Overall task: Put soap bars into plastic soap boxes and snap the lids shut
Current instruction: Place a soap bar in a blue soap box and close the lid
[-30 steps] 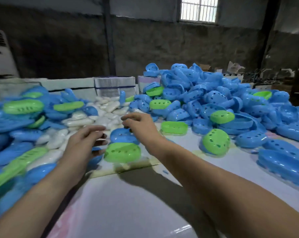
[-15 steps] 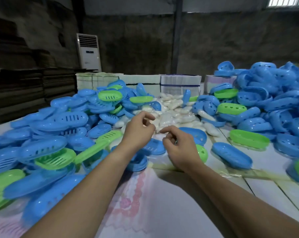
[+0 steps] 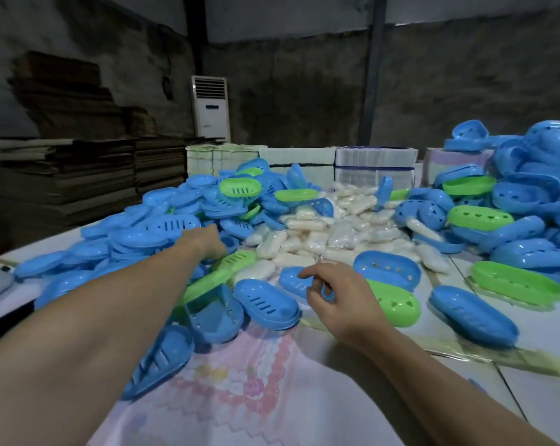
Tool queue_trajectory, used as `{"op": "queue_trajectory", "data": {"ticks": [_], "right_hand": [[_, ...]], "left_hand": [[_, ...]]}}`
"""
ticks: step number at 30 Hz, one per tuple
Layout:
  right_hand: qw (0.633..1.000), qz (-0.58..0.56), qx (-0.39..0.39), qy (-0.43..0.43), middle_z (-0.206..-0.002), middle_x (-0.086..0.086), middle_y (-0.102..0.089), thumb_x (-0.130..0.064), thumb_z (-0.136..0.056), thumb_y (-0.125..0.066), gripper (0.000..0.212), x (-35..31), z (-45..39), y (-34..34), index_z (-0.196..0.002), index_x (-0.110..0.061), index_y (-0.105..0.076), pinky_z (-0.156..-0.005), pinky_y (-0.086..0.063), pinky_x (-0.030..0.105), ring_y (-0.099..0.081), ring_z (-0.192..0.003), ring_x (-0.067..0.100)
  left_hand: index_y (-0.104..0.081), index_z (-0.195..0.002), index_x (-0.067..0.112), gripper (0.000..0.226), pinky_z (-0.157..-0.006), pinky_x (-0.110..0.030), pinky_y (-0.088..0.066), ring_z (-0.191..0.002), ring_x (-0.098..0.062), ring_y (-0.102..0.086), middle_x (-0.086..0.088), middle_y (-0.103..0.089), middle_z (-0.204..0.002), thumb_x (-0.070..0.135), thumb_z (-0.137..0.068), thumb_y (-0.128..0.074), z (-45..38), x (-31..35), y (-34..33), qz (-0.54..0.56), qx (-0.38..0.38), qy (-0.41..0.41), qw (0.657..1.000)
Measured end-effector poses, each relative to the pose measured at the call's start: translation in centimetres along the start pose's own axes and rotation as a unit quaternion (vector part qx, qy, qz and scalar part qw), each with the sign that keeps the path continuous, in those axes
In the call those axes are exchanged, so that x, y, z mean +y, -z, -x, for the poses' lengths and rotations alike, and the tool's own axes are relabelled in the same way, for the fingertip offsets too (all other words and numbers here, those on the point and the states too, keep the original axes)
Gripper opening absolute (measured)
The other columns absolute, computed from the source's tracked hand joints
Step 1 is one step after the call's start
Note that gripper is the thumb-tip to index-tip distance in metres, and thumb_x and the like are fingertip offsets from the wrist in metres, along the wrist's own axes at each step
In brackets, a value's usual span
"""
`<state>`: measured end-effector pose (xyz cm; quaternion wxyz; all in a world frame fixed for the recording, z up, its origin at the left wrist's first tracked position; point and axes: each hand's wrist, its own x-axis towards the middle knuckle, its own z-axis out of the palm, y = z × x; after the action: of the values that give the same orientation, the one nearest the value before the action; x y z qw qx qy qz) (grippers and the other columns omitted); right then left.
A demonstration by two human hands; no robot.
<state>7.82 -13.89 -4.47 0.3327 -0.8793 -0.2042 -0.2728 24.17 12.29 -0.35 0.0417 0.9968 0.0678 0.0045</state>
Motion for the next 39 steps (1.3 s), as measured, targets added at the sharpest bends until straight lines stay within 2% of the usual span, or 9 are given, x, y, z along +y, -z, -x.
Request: {"op": "queue_trajectory", "data": {"ticks": [9, 13, 15, 18, 20, 25, 28, 34, 39], "right_hand": [[1.000, -0.012, 0.002, -0.019, -0.073, -0.013, -0.058, -0.009, -0.083, -0.066, 0.027, 0.5, 0.0, 0.1, -0.101, -0.029, -0.070, -0.075, -0.043, 0.032, -0.050, -0.076, 0.007], [0.999, -0.018, 0.003, -0.037, -0.074, -0.017, -0.056, -0.008, -0.083, -0.066, 0.029, 0.7, -0.1, 0.0, -0.101, -0.031, -0.070, -0.072, -0.037, 0.021, -0.049, -0.076, -0.002], [0.999, -0.024, 0.009, -0.042, -0.075, -0.016, -0.058, -0.007, -0.083, -0.066, 0.029, 0.9, -0.1, 0.0, -0.100, -0.031, -0.069, -0.073, -0.038, 0.020, -0.050, -0.078, -0.002], [0.998, -0.025, 0.024, -0.054, -0.077, -0.014, -0.059, -0.006, -0.083, -0.066, 0.028, 1.0, -0.2, 0.0, -0.098, -0.030, -0.069, -0.074, -0.037, 0.017, -0.051, -0.080, -0.001], [0.997, -0.020, 0.043, -0.064, -0.079, -0.015, -0.061, -0.005, -0.083, -0.066, 0.027, 1.1, -0.4, 0.1, -0.099, -0.025, -0.071, -0.073, -0.035, 0.014, -0.050, -0.082, -0.002], [0.991, -0.002, 0.089, -0.096, -0.073, -0.017, -0.055, -0.002, -0.081, -0.066, 0.029, 1.4, -0.5, 0.8, -0.098, -0.025, -0.071, -0.072, -0.034, 0.021, -0.049, -0.079, 0.008], [0.987, -0.001, 0.122, -0.101, -0.074, -0.018, -0.057, -0.011, -0.079, -0.060, 0.025, 1.6, -0.4, 1.2, -0.095, -0.026, -0.071, -0.071, -0.033, 0.013, -0.051, -0.079, 0.005], [0.985, 0.016, 0.139, -0.098, -0.069, -0.013, -0.056, -0.018, -0.073, -0.051, 0.014, 2.0, -0.9, 1.6, -0.076, -0.026, -0.062, -0.068, -0.033, 0.009, -0.050, -0.073, 0.007], [0.979, -0.018, 0.158, -0.125, -0.071, -0.017, -0.061, -0.017, -0.074, -0.053, 0.022, 1.8, -1.3, 1.7, -0.081, -0.032, -0.068, -0.069, -0.040, 0.017, -0.056, -0.076, 0.006]], "left_hand": [[-0.043, -0.142, 0.000, 0.088, -0.100, -0.047, -0.051, -0.124, -0.038, -0.056, -0.020, -0.052, -0.142, 0.035, -0.076, -0.090, -1.1, -0.6, 1.1, 0.134, -0.049, 0.046, 0.989], [-0.057, -0.127, -0.004, 0.050, -0.079, -0.043, -0.056, -0.097, -0.038, -0.064, -0.024, -0.061, -0.112, 0.008, -0.084, -0.079, -1.2, -1.2, 1.0, 0.216, -0.052, 0.044, 0.974], [-0.059, -0.101, 0.002, 0.010, -0.063, -0.034, -0.041, -0.069, -0.027, -0.050, -0.015, -0.051, -0.084, 0.004, -0.091, -0.063, -0.1, -0.6, 1.8, 0.219, -0.024, 0.027, 0.975], [-0.046, -0.087, 0.010, 0.010, -0.063, -0.032, -0.039, -0.072, -0.023, -0.046, -0.009, -0.046, -0.082, 0.006, -0.096, -0.049, 1.9, 1.5, 3.5, 0.287, 0.038, -0.017, 0.957], [-0.047, -0.099, 0.009, 0.007, -0.077, -0.038, -0.054, -0.088, -0.028, -0.054, -0.012, -0.053, -0.098, 0.003, -0.097, -0.048, 4.1, 3.9, 4.5, 0.445, 0.035, -0.046, 0.894], [-0.059, -0.104, -0.002, 0.035, -0.068, -0.039, -0.065, -0.094, -0.037, -0.065, -0.023, -0.061, -0.112, -0.019, -0.090, -0.031, 11.1, 10.6, 4.7, 0.857, -0.195, -0.017, 0.477], [-0.058, -0.115, -0.009, 0.041, -0.088, -0.049, -0.060, -0.111, -0.047, -0.062, -0.030, -0.060, -0.122, -0.019, -0.088, -0.029, 13.2, 12.2, 2.6, 0.905, -0.274, 0.005, 0.324], [-0.060, -0.128, -0.003, 0.054, -0.081, -0.054, -0.061, -0.121, -0.047, -0.060, -0.032, -0.063, -0.124, -0.006, -0.075, -0.056, 14.1, 12.7, 0.3, 0.905, -0.325, -0.031, 0.273], [-0.068, -0.107, 0.004, 0.047, -0.076, -0.038, -0.051, -0.092, -0.037, -0.065, -0.020, -0.070, -0.097, 0.045, -0.102, -0.047, 12.8, 11.8, 0.5, 0.898, -0.300, -0.035, 0.319]]}}
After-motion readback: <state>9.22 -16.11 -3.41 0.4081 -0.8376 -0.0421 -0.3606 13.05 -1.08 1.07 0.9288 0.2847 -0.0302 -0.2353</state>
